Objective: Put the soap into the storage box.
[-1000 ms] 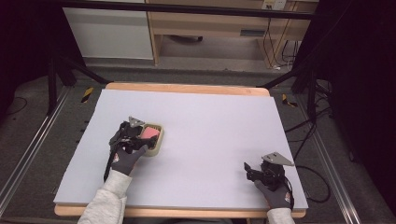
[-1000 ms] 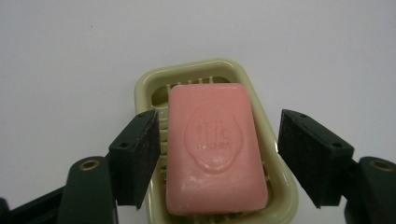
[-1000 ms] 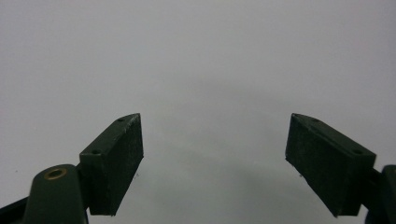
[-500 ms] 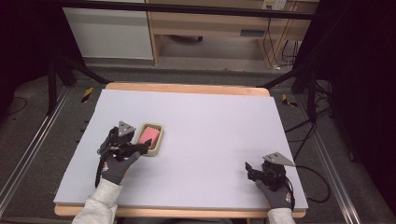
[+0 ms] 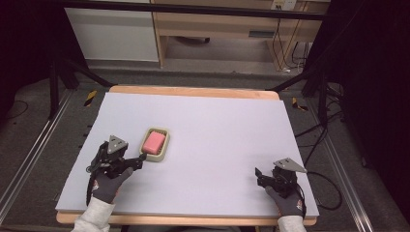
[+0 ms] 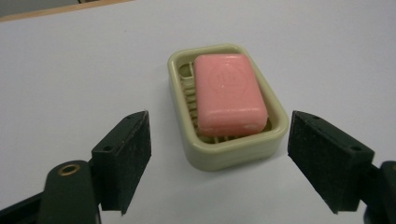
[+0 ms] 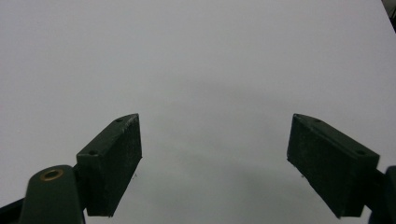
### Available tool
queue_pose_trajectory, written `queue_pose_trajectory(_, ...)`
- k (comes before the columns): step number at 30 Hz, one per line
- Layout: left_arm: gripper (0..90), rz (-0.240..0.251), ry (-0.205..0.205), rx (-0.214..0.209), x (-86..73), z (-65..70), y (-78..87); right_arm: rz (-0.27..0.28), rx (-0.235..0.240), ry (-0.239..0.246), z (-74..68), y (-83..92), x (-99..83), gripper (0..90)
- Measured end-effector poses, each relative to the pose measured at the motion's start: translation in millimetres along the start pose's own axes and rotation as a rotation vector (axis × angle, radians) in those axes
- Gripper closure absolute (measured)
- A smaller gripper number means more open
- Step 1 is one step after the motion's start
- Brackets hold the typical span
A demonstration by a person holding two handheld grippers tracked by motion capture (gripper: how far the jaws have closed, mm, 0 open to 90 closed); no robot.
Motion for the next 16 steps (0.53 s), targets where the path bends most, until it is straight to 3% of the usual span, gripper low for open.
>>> queue_pose_trajectory(16, 20.9, -0.046, 0.007, 0.042, -36.7, -20.6, 4.7, -0.001, -0.014, -0.011, 5.3, 0.9, -1.8, 16.6)
Point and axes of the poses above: each handheld gripper's, and its own axes: y roughly backward along the jaws, x roughly out of its top, z roughly to its right, the point moved 6 cm from there along -y, roughly forward along the jaws, and after that the axes turned 3 degrees about y, right-handed, at the moved point
